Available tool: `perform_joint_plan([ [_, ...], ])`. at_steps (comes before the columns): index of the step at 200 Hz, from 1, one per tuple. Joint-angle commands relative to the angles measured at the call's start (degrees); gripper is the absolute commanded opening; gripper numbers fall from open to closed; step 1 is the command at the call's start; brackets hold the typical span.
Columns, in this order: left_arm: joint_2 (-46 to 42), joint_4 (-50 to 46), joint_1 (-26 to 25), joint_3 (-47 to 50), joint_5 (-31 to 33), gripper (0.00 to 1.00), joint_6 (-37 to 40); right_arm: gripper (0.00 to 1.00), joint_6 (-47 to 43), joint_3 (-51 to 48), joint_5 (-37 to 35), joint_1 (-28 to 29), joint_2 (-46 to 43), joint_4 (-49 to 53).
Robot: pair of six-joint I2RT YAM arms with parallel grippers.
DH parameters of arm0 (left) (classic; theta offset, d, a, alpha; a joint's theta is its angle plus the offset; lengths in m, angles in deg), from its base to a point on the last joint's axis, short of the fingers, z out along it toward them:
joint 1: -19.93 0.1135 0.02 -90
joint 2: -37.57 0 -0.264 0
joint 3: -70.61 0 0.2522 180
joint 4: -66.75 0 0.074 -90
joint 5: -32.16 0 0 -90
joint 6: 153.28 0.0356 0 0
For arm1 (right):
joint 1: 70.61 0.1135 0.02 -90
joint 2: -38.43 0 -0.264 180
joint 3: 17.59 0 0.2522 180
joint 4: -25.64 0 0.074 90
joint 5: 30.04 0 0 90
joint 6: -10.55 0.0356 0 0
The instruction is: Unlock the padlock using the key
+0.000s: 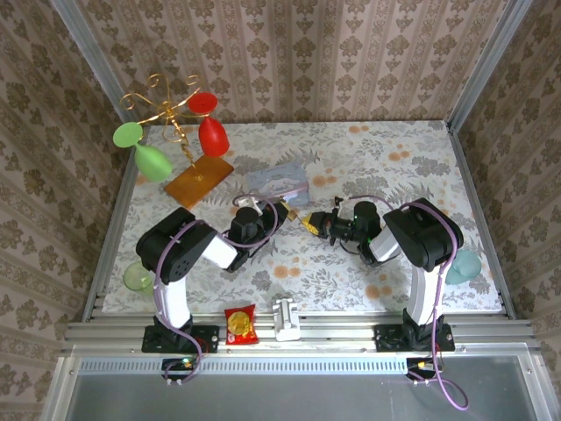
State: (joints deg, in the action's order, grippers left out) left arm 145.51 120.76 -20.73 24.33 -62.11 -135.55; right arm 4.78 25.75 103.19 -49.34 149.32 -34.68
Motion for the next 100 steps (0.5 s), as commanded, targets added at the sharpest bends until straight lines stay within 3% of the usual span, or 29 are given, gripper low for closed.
perform_joint_plan([
  [1,-1.6,5.5,0.2,-1.6,-1.1,0.0,-2.0,0.0,0.2,1.9,2.2,0.5,0.4,-1.5],
  [100,-3.4,4.0,0.0,-1.9,-0.4,0.0,-1.3,0.0,-0.5,1.7,1.5,0.3,3.0,-1.5],
])
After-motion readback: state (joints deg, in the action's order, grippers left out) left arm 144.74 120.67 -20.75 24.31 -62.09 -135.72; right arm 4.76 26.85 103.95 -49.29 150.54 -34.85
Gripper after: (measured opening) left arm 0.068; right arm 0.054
